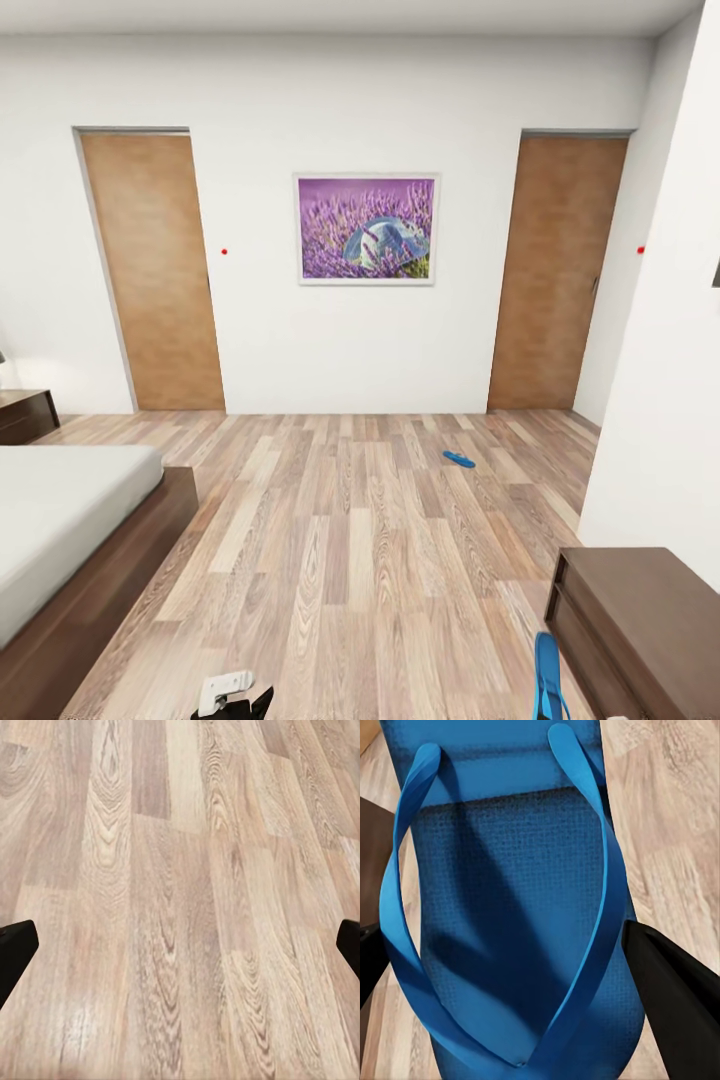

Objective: In the bedroom, move the book from the bed onto either nightstand, and place the two sandals side by side next to the bed.

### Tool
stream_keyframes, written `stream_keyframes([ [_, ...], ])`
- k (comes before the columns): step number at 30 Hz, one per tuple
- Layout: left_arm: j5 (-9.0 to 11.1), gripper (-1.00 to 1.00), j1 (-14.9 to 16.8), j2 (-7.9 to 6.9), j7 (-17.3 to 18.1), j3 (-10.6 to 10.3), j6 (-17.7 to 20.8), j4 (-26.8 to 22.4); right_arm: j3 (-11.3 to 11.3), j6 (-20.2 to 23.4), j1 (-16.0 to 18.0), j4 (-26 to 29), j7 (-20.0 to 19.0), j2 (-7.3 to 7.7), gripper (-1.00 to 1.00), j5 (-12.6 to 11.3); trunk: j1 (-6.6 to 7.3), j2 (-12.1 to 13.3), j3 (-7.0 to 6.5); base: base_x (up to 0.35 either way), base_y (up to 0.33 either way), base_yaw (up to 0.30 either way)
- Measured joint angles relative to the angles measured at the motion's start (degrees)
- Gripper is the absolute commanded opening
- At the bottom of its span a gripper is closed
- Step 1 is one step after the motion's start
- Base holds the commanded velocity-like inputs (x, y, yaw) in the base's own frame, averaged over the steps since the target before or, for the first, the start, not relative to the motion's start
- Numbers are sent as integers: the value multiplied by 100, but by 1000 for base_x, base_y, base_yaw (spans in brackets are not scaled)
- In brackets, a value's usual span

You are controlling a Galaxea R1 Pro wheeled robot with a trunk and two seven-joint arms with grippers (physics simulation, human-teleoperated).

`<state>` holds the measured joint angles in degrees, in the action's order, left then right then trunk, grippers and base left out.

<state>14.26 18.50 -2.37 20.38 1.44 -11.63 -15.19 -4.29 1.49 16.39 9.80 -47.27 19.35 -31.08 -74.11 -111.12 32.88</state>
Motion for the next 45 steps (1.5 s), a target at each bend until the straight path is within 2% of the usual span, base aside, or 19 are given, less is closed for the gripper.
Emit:
stream_keyframes([
  [17, -19, 100, 0, 18, 9, 0, 8, 194, 18, 0, 0, -16, 1, 0, -100, 10, 0, 0, 154, 0, 0, 0],
  [45, -20, 100, 0, 18, 9, 0, -1, 202, 24, 0, 0, -18, 1, 0, -100, 14, 0, 0, 407, 0, 0, 0],
])
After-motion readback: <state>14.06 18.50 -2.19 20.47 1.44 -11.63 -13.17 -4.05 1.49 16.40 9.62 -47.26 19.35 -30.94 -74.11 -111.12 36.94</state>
